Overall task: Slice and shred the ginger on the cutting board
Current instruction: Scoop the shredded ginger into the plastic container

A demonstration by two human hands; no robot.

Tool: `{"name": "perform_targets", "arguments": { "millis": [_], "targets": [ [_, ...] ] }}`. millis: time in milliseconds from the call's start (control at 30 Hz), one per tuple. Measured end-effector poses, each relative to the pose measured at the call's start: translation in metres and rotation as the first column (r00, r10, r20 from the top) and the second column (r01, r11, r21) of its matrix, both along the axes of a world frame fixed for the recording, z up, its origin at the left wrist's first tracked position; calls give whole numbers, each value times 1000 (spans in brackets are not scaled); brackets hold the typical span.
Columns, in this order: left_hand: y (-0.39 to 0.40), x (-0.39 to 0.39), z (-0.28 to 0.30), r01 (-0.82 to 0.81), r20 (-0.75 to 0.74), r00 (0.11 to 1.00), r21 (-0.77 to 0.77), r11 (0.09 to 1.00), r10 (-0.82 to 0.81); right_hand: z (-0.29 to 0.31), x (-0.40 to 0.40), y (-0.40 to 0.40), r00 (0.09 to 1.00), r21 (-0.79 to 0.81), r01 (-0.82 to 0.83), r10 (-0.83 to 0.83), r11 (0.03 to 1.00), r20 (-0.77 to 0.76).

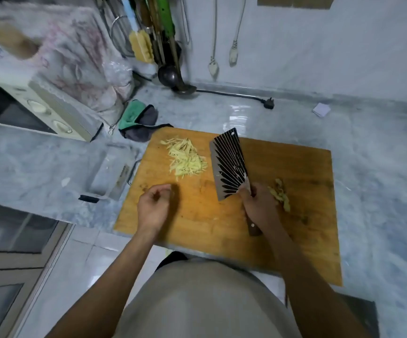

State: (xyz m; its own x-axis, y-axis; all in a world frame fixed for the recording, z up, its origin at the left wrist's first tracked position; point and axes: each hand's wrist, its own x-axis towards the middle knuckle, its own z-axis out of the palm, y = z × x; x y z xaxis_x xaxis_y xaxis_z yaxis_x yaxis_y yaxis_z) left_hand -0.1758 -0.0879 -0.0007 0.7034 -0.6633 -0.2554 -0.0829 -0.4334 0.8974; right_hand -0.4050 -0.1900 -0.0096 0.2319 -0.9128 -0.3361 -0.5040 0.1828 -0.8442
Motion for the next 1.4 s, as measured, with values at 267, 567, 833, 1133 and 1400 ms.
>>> {"name": "perform_targets", "arguments": {
  "millis": [267,567,833,1133,1400],
  "targets": [
    [-74,64,-15,214,282,932,80,974,-228,-4,0,-29,994,-48,-98,100,994,54],
    [-152,96,-44,389,459,742,299,871,-489,-4,6,-35,992,3,-121,121,993,29],
    [-138,47,-49,428,349,834,81,900,-428,-10,30,-34,985,48,-145,139,988,98],
    [-127,30,-46,249,246,941,-32,968,-234,-16,52,-18,985,60,-126,117,990,129],
    [-147,-1,-49,-4,105,994,-122,993,16,-21,68,-9,979,89,-151,136,985,149]
  ]
}}
